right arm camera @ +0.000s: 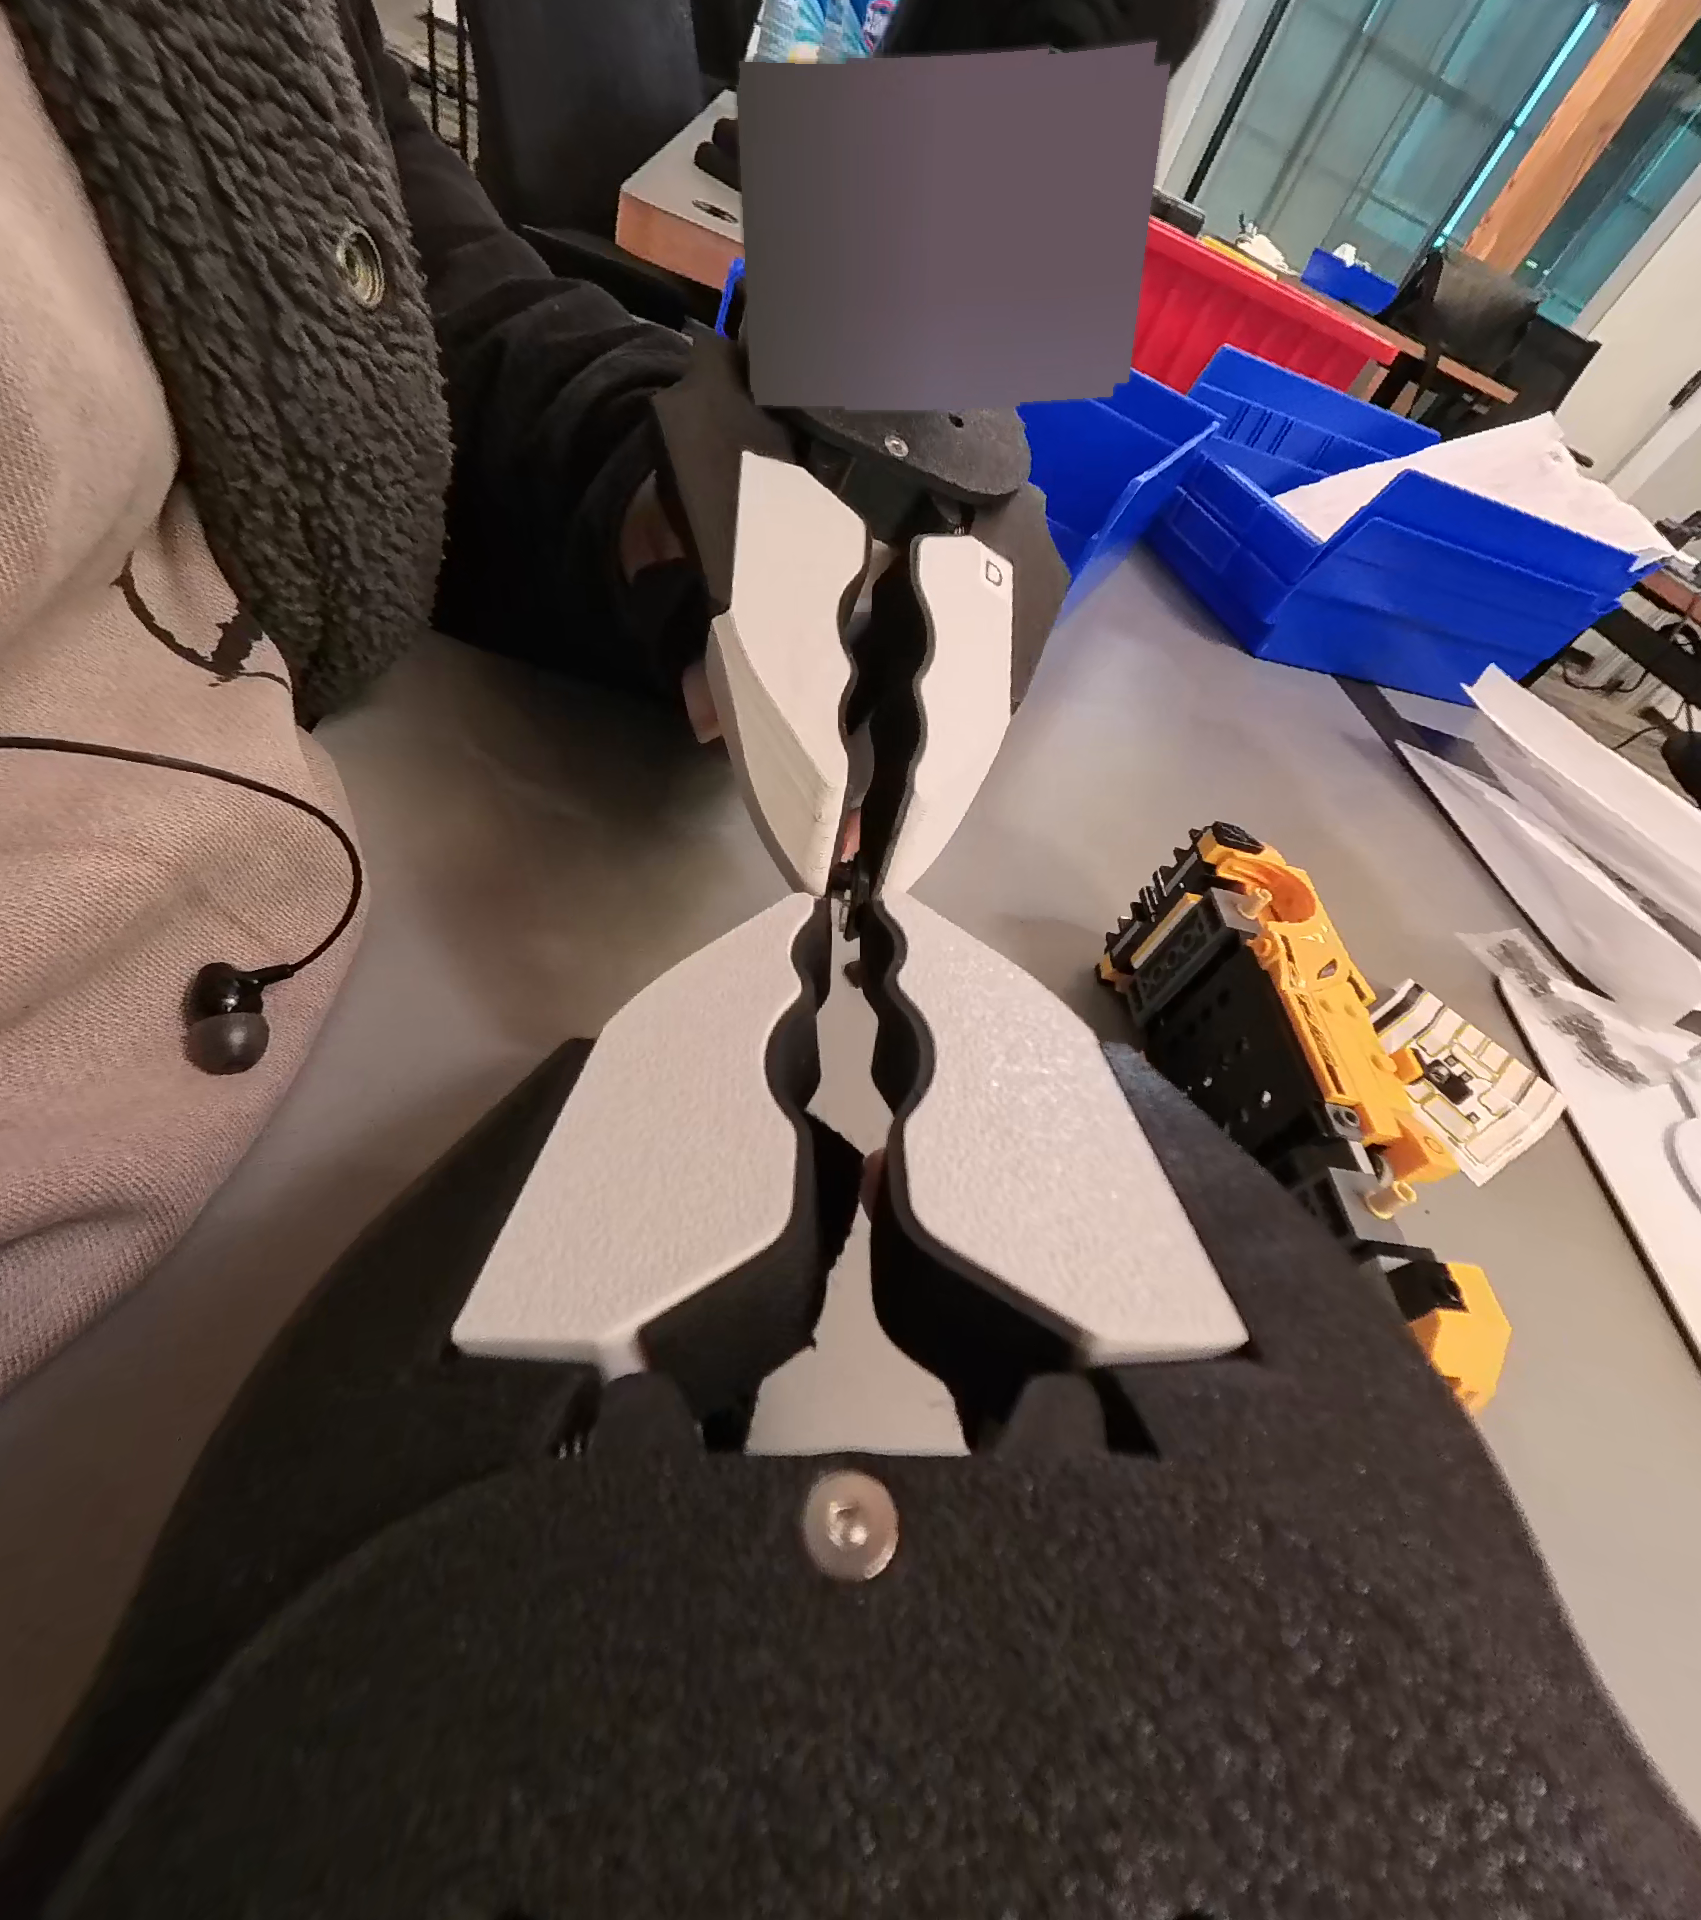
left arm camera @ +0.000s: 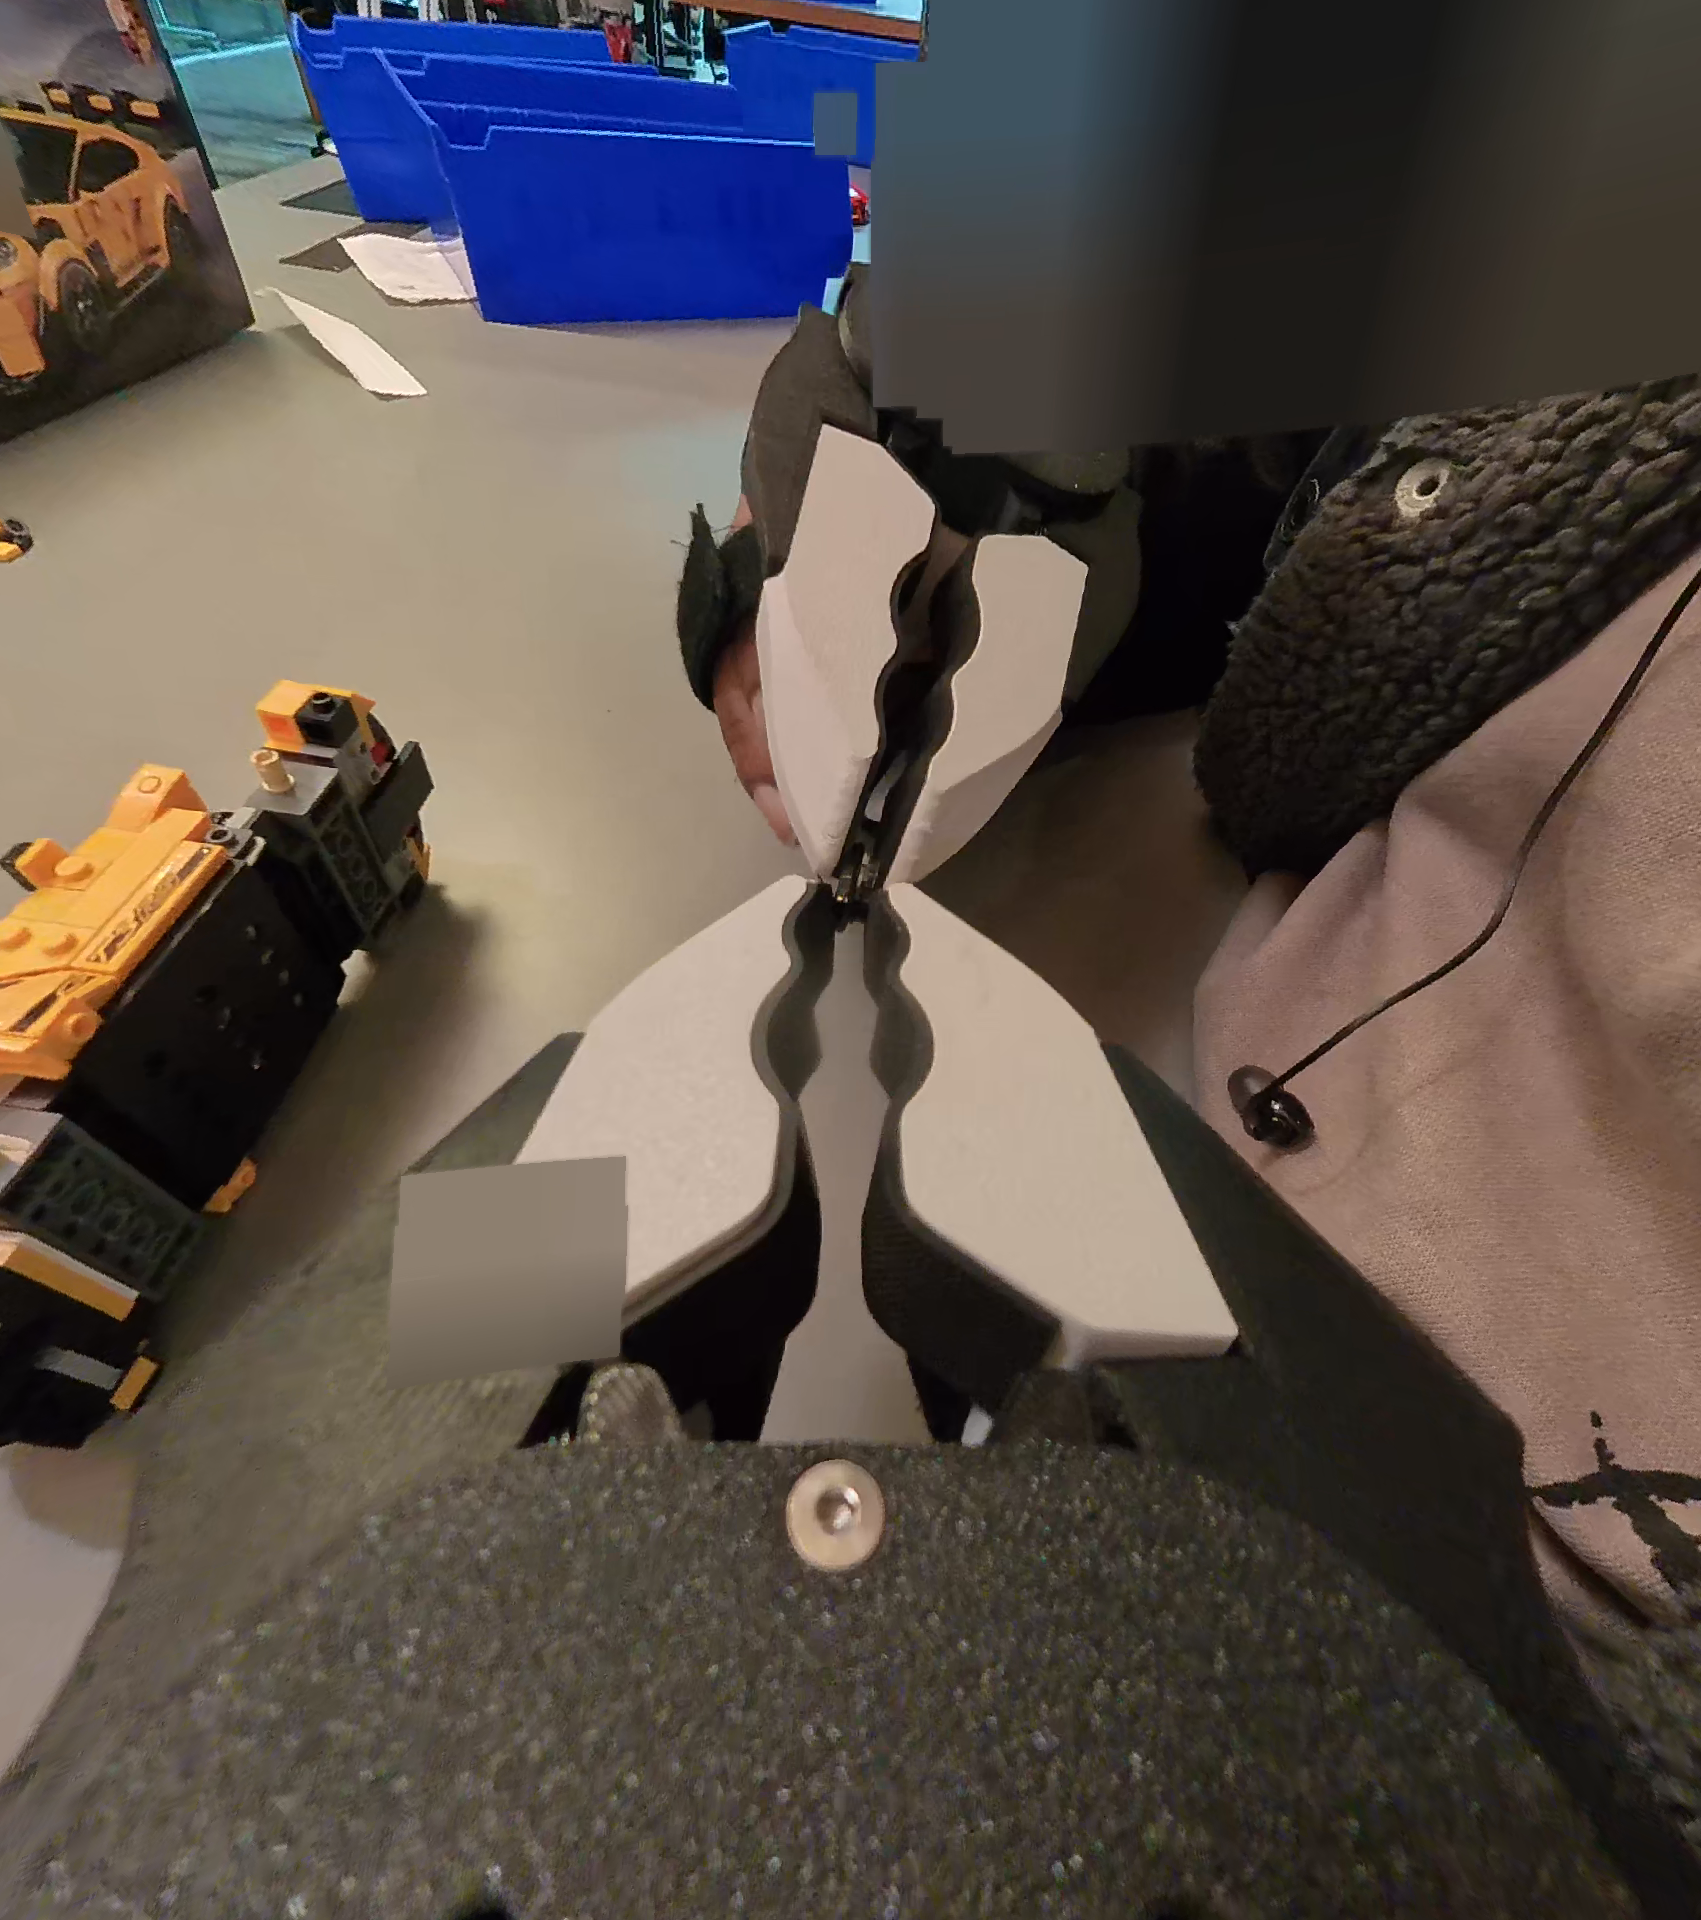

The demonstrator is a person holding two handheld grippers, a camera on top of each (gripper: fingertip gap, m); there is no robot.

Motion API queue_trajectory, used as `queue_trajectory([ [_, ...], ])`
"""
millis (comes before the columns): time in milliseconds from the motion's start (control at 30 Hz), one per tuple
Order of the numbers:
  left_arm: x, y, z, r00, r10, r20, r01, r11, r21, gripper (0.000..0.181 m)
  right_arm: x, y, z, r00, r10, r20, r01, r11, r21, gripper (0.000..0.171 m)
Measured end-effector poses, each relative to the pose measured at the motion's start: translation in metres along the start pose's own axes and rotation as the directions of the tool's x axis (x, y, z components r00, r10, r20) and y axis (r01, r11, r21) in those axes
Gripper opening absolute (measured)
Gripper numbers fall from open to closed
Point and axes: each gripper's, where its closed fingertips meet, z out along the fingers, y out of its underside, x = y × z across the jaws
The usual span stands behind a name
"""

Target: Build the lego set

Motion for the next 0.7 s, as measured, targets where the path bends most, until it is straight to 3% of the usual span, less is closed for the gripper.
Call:
queue_trajectory([
  [700,0.001,-0.011,-0.002,0.997,0.074,0.020,-0.076,0.994,0.076,0.007,0.004,-0.010,-0.003,1.000,-0.019,-0.021,0.020,0.998,0.065,0.007],
])
